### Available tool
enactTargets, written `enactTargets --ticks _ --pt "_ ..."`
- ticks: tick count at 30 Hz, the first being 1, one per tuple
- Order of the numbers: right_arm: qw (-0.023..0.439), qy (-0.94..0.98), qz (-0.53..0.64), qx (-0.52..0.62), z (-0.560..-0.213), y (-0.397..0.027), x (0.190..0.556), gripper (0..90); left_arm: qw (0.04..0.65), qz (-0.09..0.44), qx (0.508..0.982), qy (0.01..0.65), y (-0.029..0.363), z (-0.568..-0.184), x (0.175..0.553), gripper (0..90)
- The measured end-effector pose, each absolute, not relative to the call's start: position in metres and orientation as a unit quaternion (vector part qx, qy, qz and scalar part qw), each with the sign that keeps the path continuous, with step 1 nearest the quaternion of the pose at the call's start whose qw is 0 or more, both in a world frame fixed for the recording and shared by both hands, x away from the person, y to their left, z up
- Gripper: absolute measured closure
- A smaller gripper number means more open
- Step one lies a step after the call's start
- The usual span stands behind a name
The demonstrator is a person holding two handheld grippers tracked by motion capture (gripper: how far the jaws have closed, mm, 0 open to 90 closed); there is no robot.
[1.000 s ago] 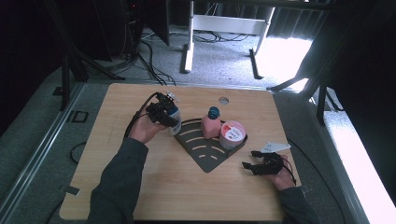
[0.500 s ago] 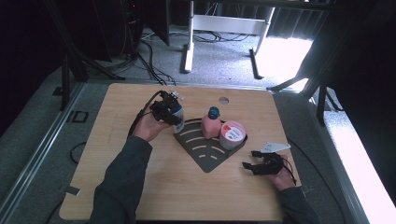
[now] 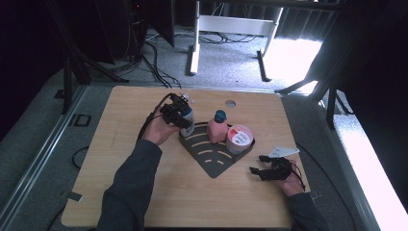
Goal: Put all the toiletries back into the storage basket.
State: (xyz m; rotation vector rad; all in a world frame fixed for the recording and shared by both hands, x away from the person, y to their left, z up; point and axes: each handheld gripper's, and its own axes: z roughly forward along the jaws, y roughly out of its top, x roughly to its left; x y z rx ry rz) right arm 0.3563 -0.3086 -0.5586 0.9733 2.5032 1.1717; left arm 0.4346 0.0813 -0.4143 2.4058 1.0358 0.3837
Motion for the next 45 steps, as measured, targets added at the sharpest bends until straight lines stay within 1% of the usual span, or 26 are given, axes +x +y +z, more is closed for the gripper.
enactTargets --ticks 25,45 --pt "0.104 0.849 0.399 0.331 -0.559 -0.309 0.356 27.0 0.253 0.125 0.882 0.377 0.064 -0.424 0.444 55.2" --pt "0.105 0.849 0.398 0.331 -0.559 -0.309 0.356 27.0 0.248 0.132 0.882 0.379 0.05 -0.434 0.451 55.1"
